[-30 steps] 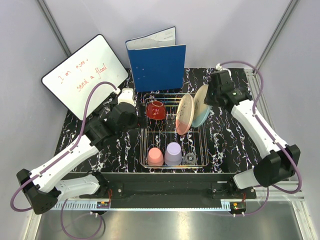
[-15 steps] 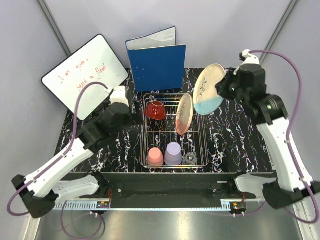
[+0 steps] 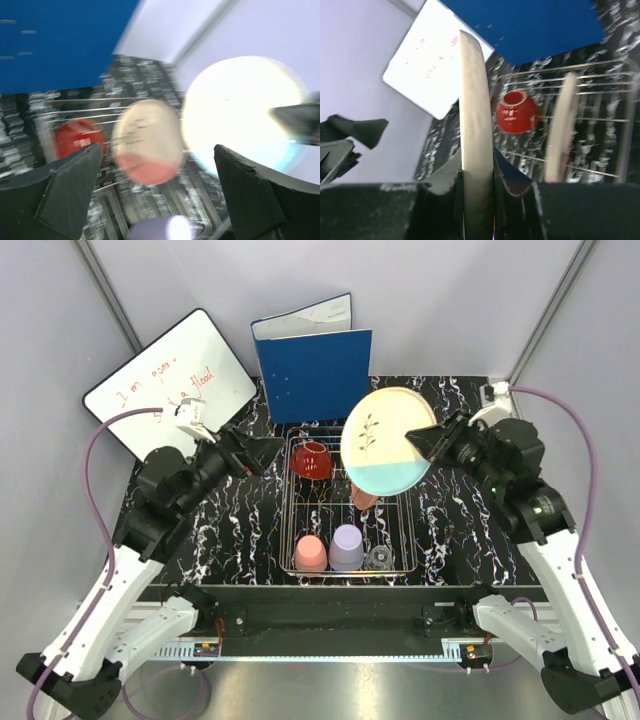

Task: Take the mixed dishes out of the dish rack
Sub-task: Place the plate at the center of the board.

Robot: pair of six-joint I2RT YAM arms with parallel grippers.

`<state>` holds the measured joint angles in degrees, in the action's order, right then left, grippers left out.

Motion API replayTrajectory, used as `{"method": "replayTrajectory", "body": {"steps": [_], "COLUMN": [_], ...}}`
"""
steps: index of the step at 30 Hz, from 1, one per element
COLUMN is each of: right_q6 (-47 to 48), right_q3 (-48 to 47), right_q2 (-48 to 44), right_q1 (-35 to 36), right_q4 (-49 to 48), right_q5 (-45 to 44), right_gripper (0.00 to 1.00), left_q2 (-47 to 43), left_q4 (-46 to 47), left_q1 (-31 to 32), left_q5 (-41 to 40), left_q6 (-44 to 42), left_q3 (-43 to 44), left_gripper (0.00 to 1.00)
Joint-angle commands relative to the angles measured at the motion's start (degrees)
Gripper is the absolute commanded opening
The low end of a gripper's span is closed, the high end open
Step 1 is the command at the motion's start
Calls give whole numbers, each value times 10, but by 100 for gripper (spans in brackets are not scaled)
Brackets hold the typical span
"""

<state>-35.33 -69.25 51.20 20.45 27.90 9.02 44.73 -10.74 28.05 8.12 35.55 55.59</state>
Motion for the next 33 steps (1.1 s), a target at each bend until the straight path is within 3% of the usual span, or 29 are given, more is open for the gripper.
{"method": "replayTrajectory", "body": {"steps": [1,4,5,8,17,28,31,33], "right_q6": [-127,-170,-178,-207,-262,-272,-266,-264], "right_q3": [58,103,111,148,192,213,213,214], "right_q2": [-21,-24,-24,-26,-10,23,38,48], "right_q1": [0,-1,-1,-1,0,27,44,53], "right_q4": [-274,-377,-396,-479,-581,-602,-604,-607], "right_q5": [119,147,152,166,209,238,238,238], "right_gripper": [0,0,0,0,0,0,0,0], "left_q2": [-3,18,26,56,75,129,142,146], "left_q4": [205,397,435,518,478,503,501,503], "left_q1": [-23,-47,-53,-69,-71,-69,-63,-58], "left_q5": [254,321,332,349,336,341,342,344], "left_q6": [101,212,269,324,287,298,294,291], "left_q3": [-51,-104,-117,-153,-163,-129,-123,-121], "left_gripper": [99,99,99,99,99,98,89,72]}}
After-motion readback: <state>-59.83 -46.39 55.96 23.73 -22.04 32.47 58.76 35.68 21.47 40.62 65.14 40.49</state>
